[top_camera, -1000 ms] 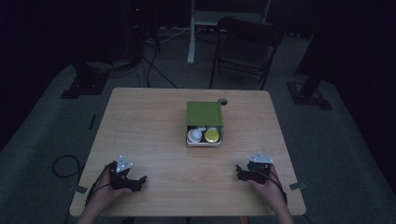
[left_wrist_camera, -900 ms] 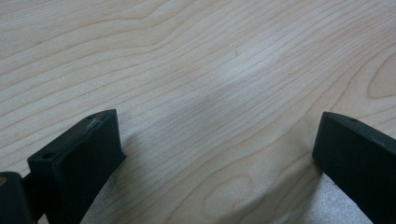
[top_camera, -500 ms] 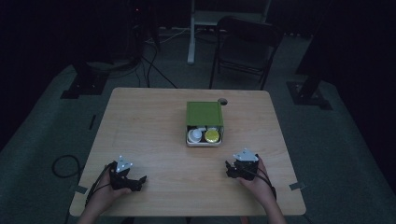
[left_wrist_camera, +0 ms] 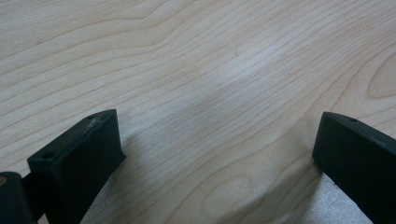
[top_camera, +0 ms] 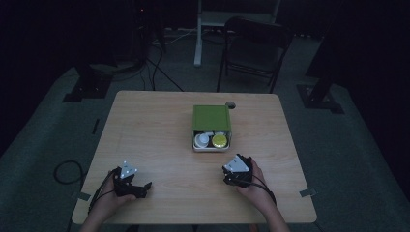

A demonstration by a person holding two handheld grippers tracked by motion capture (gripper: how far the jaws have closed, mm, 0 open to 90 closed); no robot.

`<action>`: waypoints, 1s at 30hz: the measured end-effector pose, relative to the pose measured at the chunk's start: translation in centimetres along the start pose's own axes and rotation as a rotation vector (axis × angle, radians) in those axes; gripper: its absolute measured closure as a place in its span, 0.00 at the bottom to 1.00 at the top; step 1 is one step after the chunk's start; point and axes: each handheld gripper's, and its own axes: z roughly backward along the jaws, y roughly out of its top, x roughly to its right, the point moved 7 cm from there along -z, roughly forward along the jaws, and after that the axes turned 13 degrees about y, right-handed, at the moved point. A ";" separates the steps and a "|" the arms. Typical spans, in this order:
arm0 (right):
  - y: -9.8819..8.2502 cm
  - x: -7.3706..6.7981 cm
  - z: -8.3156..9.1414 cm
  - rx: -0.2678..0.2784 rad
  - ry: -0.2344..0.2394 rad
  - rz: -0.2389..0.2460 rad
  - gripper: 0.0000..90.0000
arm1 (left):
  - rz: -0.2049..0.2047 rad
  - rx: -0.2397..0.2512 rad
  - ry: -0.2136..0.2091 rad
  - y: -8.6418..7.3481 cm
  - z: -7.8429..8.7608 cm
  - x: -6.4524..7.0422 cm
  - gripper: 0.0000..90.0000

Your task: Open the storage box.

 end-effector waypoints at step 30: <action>4.1 -3.5 -1.9 0.067 -0.103 0.449 0.53 | -0.003 -0.002 0.000 0.0 0.0 0.0 0.02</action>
